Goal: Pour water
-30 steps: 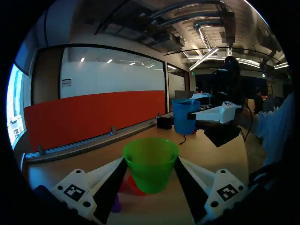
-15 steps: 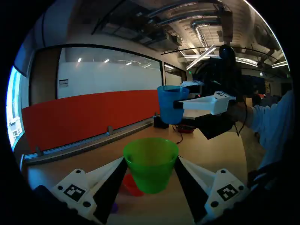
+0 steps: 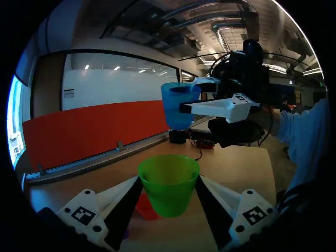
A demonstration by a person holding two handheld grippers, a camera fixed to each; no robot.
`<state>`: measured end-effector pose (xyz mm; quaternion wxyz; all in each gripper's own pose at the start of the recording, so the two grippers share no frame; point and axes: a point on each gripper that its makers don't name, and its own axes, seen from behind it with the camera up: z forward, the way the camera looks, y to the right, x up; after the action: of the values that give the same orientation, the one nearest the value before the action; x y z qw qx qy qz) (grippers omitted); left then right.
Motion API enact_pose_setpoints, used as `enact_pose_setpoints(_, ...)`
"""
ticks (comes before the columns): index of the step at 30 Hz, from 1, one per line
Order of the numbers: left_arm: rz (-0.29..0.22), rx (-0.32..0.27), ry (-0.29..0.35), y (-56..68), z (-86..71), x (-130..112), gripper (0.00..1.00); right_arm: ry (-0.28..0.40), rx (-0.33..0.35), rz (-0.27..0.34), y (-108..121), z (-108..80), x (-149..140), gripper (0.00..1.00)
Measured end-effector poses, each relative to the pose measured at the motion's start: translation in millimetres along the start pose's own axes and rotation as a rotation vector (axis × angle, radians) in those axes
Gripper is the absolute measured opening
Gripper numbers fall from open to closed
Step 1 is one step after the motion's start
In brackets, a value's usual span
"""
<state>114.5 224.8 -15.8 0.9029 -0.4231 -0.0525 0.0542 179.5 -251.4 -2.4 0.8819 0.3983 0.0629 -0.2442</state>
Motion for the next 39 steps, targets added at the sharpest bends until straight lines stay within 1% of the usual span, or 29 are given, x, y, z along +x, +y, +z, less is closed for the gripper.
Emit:
enact_pose_setpoints(7,0.003,-0.009,0.001,5.2,1.2,1.2,0.85,0.008,-0.006,-0.087,3.1,4.4,11.7,0.9)
enact_pose_setpoints(18,0.005,-0.021,0.011,11.6,2.8,3.8,0.85,0.015,-0.028,-0.259,16.1,12.3,30.3,0.9)
enact_pose_setpoints(26,0.008,-0.023,0.025,13.4,3.3,9.9,0.85,0.019,-0.039,-0.375,21.3,17.7,43.0,0.9)
enact_pose_setpoints(32,0.006,-0.026,0.036,13.9,3.4,14.3,0.85,0.02,-0.051,-0.444,28.3,20.5,48.7,0.9)
enact_pose_setpoints(39,0.01,-0.033,0.042,16.0,3.0,16.4,0.85,0.018,-0.053,-0.5,30.2,24.4,52.1,0.9)
